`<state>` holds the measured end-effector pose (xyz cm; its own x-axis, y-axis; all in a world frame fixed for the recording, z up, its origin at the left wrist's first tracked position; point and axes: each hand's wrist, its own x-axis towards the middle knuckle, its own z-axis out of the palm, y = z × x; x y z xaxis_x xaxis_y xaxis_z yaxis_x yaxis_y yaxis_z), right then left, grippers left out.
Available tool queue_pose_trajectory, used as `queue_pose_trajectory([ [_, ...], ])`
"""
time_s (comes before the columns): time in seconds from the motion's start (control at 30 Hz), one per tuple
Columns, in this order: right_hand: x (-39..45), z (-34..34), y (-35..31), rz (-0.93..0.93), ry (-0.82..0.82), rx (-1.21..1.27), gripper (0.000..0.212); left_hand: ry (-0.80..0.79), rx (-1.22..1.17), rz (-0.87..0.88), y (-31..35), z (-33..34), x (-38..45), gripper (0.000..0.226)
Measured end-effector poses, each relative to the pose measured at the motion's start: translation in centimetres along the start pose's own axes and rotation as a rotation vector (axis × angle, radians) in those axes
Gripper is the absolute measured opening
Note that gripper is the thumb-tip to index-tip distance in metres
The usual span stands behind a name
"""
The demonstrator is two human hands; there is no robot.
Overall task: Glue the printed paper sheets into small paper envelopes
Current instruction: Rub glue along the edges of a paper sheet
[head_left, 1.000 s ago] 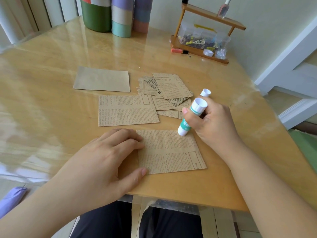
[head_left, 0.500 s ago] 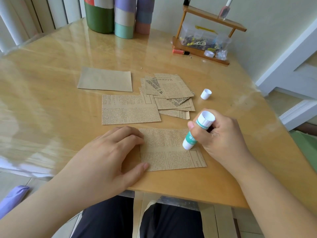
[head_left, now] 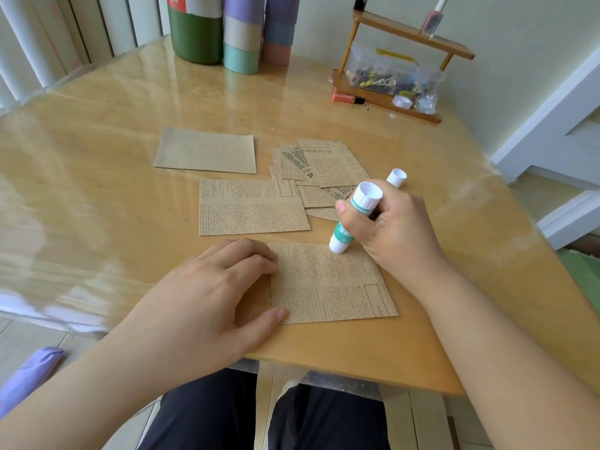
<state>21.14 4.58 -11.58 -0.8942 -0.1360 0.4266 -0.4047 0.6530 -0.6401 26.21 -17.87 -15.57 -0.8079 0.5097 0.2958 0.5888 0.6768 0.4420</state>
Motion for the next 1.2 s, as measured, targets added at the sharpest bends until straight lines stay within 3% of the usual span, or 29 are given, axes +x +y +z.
queue_pose_trajectory([
  [0.23, -2.1, -0.8, -0.4, 0.003, 0.026, -0.015, 0.031, 0.009, 0.007, -0.005, 0.0, 0.0, 0.0, 0.046],
  [0.43, -3.7, -1.5, -0.4, -0.035, 0.001, -0.021, 0.044, 0.013, 0.025, -0.011, 0.0, 0.1, 0.0, 0.043],
  [0.6, -2.6, -0.4, -0.3, 0.003, 0.014, 0.016, 0.031, 0.026, 0.028, 0.003, 0.0, 0.2, -0.1, 0.041],
  [1.2, -0.6, 0.8, -0.7, -0.005, -0.017, 0.016, 0.031, 0.047, 0.036, 0.013, -0.3, 0.3, -0.1, 0.042],
])
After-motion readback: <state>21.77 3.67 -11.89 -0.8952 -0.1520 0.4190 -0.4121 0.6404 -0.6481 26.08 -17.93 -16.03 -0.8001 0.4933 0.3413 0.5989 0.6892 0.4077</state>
